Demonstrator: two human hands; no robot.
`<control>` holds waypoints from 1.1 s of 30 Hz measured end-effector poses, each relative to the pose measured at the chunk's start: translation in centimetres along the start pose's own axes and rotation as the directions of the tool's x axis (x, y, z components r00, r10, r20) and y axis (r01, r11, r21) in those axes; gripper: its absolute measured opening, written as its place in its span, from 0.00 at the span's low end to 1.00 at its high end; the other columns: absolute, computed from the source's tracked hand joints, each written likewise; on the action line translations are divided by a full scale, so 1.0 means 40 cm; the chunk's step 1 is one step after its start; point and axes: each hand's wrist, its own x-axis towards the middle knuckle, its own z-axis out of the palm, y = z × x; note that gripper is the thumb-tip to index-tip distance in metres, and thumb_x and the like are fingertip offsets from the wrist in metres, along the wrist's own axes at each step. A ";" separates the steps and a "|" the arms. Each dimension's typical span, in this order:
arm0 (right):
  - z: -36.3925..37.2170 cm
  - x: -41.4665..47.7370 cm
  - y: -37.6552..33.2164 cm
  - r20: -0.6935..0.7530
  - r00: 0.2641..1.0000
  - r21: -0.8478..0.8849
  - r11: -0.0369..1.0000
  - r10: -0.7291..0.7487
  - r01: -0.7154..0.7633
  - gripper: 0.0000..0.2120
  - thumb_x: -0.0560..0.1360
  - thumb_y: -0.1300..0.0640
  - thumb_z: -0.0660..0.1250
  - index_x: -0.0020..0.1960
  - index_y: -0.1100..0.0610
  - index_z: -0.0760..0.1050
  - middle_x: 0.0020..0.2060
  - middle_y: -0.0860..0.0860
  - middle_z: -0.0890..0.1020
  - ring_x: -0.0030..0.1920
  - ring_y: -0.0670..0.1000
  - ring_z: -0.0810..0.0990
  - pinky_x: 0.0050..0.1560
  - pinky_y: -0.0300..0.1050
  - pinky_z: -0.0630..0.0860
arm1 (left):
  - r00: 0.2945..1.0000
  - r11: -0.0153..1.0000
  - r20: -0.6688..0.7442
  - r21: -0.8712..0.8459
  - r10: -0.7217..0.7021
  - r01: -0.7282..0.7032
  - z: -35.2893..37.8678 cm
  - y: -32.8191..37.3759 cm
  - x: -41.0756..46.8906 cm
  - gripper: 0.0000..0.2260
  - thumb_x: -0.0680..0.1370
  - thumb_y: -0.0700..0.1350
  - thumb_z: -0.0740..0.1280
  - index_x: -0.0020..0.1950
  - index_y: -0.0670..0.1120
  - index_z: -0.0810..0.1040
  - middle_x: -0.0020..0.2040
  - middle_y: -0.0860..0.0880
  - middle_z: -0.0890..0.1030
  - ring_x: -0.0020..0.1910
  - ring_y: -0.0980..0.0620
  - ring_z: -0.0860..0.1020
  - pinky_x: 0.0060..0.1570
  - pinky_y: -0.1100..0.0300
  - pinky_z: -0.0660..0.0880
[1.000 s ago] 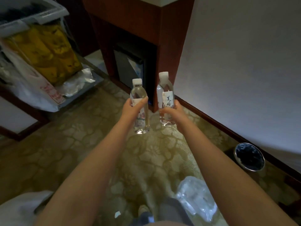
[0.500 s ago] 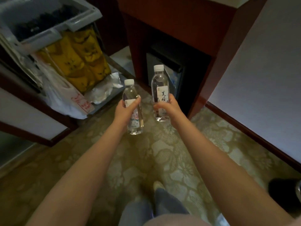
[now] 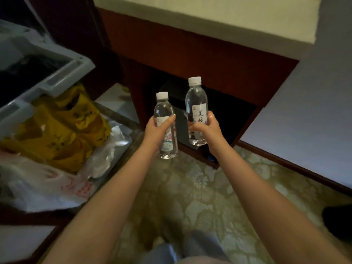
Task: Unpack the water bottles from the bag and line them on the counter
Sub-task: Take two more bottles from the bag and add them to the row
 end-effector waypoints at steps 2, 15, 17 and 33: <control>-0.004 0.041 -0.056 -0.073 0.996 0.000 0.998 -0.059 0.059 0.20 0.67 0.67 0.71 0.53 0.50 0.71 0.43 0.47 0.80 0.38 0.40 0.81 0.34 0.32 0.75 | 0.993 0.999 0.109 0.018 0.035 -0.037 0.027 0.058 0.075 0.15 0.71 0.51 0.73 0.54 0.51 0.75 0.51 0.48 0.82 0.47 0.50 0.82 0.43 0.55 0.78; -0.160 0.355 -0.474 -0.377 0.829 -0.023 0.899 -0.413 0.437 0.23 0.60 0.62 0.71 0.54 0.56 0.72 0.43 0.52 0.83 0.42 0.47 0.84 0.45 0.44 0.81 | 0.834 0.941 0.436 -0.162 0.338 -0.297 0.329 0.549 0.451 0.24 0.65 0.55 0.74 0.54 0.42 0.76 0.46 0.45 0.82 0.43 0.48 0.82 0.45 0.50 0.79; -0.181 0.409 -0.541 -0.402 0.803 -0.043 0.885 -0.440 0.464 0.25 0.60 0.62 0.71 0.56 0.58 0.71 0.47 0.59 0.83 0.46 0.51 0.85 0.50 0.52 0.81 | 0.799 0.920 0.456 -0.185 0.391 -0.345 0.365 0.628 0.505 0.27 0.66 0.55 0.73 0.57 0.39 0.75 0.50 0.41 0.82 0.47 0.43 0.83 0.50 0.46 0.79; -0.361 0.948 -0.817 -0.589 0.660 -0.130 0.860 -0.467 0.493 0.22 0.65 0.68 0.73 0.52 0.48 0.71 0.48 0.51 0.83 0.38 0.39 0.84 0.28 0.31 0.75 | 0.645 0.828 0.546 -0.191 0.535 -0.527 0.716 0.934 1.064 0.19 0.66 0.58 0.75 0.50 0.53 0.74 0.50 0.50 0.82 0.50 0.48 0.81 0.52 0.45 0.78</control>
